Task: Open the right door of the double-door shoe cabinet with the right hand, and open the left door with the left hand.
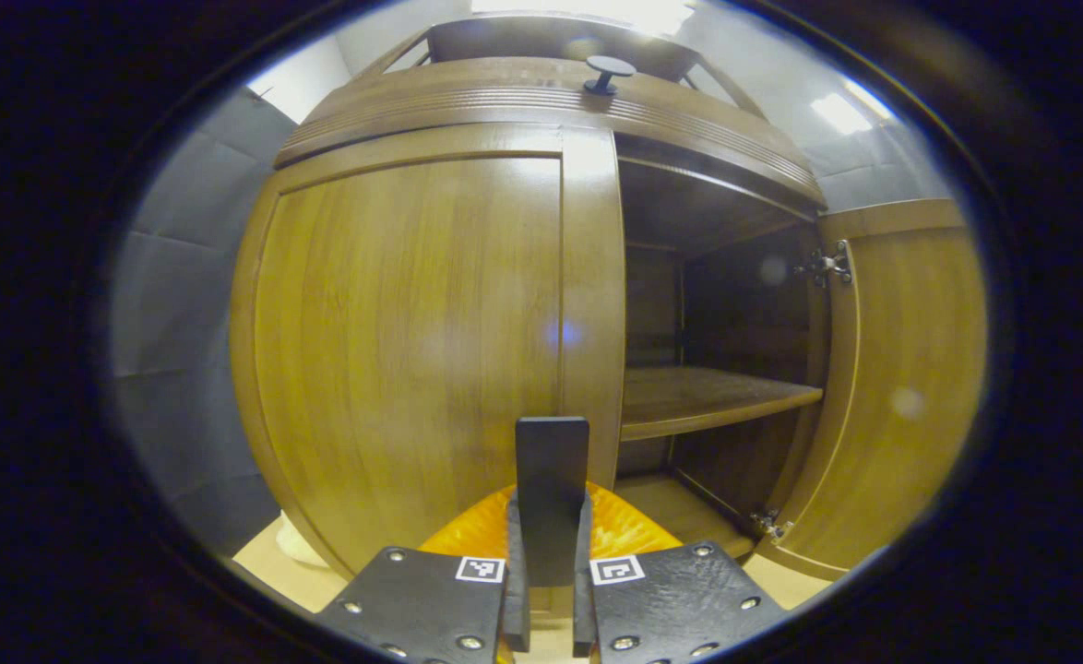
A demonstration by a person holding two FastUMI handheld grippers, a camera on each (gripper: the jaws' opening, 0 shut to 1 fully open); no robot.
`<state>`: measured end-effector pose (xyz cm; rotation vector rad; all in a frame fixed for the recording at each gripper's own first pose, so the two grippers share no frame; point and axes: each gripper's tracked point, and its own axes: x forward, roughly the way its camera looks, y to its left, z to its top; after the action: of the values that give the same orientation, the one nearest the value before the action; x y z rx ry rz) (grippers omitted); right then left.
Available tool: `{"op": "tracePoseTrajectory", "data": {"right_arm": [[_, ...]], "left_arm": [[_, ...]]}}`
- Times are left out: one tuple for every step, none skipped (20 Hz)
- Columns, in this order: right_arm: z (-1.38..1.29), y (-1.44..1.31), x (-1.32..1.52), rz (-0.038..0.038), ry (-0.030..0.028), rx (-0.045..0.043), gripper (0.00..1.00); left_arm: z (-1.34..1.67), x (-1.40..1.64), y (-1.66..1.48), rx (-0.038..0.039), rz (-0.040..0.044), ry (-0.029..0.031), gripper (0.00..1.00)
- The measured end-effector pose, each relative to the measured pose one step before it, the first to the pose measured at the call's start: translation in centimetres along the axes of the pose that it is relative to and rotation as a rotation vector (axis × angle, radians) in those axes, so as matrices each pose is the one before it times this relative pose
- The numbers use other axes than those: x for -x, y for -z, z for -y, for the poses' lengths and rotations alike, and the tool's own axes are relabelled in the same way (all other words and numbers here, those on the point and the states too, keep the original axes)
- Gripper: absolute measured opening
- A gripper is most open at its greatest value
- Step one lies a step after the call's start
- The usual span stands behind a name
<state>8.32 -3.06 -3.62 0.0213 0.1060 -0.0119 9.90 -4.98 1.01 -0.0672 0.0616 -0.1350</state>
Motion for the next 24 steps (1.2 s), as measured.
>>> {"op": "tracePoseTrajectory", "data": {"right_arm": [[-0.096, 0.255, 0.048, -0.0029, -0.00227, -0.00102, 0.94], [-0.225, -0.063, -0.101, -0.00233, -0.0022, -0.00528, 0.95], [-0.282, -0.045, 0.048, 0.00021, -0.00326, -0.00807, 0.95], [-0.25, -0.2, 0.022, 0.00638, -0.00446, -0.00683, 0.95], [-0.289, -0.168, -0.063, 0.00347, -0.00404, -0.0021, 0.95], [-0.305, -0.1, -0.046, -0.00008, -0.00579, 0.00265, 0.95], [-0.195, 0.021, -0.184, 0.00034, -0.00431, 0.00421, 0.95], [-0.256, -0.026, 0.043, -0.00113, -0.00561, 0.00283, 0.95], [-0.289, 0.014, 0.066, 0.00078, -0.00462, 0.00016, 0.95], [-0.282, -0.023, 0.116, 0.00152, -0.00392, -0.00067, 0.95], [-0.373, 0.084, 0.107, -0.00003, -0.00473, 0.00037, 0.95], [-0.348, 0.013, 0.093, -0.00153, -0.00663, 0.00152, 0.95], [-0.39, 0.077, 0.039, -0.00227, -0.0061, 0.00255, 0.93], [-0.312, 0.021, 0.056, -0.00097, -0.00317, 0.00305, 0.95], [-0.058, 0.027, 0.062, 0.00012, -0.00373, 0.00113, 0.95], [-0.232, -0.085, 0.094, 0.0006, -0.005, -0.00168, 0.95], [-0.376, 0.054, 0.028, -0.00018, -0.00534, -0.00208, 0.95], [-0.407, 0.089, 0.083, -0.00228, -0.0052, -0.00214, 0.95], [-0.435, 0.093, 0.015, -0.00072, -0.00614, -0.00157, 0.93], [-0.251, -0.055, 0.137, 0.0011, -0.00418, -0.00088, 0.95], [-0.323, -0.059, 0.026, 0.00178, -0.00429, 0.00067, 0.95], [-0.228, -0.046, 0.034, 0.0018, -0.00321, 0.00218, 0.95], [-0.2, 0.048, 0.036, -0.00016, -0.00127, 0.00382, 0.95], [-0.188, 0.044, 0.029, -0.00076, 0.00085, 0.00342, 0.95]], "left_arm": [[0.021, 0.15, -0.275, -0.0014, 0.00248, 0.00484, 0.24], [-0.032, 0.104, -0.321, -0.00241, 0.00057, 0.00364, 0.24], [-0.144, 0.055, -0.211, -0.00718, 0.00308, 0.00609, 0.24], [-0.09, 0.054, -0.274, -0.00136, 0.00146, 0.0063, 0.24], [0.11, 0.089, -0.111, 0.00253, 0.00275, 0.00636, 0.24], [-0.05, 0.141, -0.249, 0.003, -0.00019, 0.00348, 0.24], [-0.13, 0.287, -0.227, 0.00117, 0.0012, 0.00202, 0.24], [-0.19, 0.249, -0.207, 0.00075, -0.00108, 0.00114, 0.24], [-0.148, 0.081, -0.359, 0.00015, -0.00009, 0.00016, 0.24], [-0.078, 0.175, -0.298, 0.00027, -0.00167, -0.00184, 0.24], [-0.071, 0.06, -0.358, -0.00136, -0.0008, -0.00201, 0.24], [-0.11, -0.04, -0.387, -0.0018, -0.00158, -0.00133, 0.24], [-0.128, -0.143, -0.319, -0.00101, 0.00069, -0.00001, 0.24], [0.065, -0.085, -0.083, 0.00047, -0.00075, 0.00124, 0.14], [-0.003, -0.037, -0.174, 0.00271, 0.0002, 0.00204, 0.19], [-0.164, 0.115, -0.135, 0.00159, -0.00013, 0.00162, 0.24], [-0.142, 0.03, -0.317, -0.00009, -0.0004, 0.00136, 0.24], [-0.179, 0.172, -0.31, -0.00104, 0.00001, 0.00045, 0.24], [-0.034, -0.012, -0.165, 0.00129, -0.0009, 0.00042, 0.24], [-0.233, 0.188, -0.207, 0.00047, 0.00053, -0.00022, 0.24], [-0.233, 0.0, -0.231, 0.00146, -0.00106, -0.00175, 0.24], [-0.227, 0.052, -0.197, 0.003, 0.00153, -0.00535, 0.19], [-0.169, 0.181, -0.258, -0.00079, 0.00126, -0.00629, 0.24], [0.318, 0.206, 0.088, -0.00349, 0.00424, -0.00549, 0.19]]}}
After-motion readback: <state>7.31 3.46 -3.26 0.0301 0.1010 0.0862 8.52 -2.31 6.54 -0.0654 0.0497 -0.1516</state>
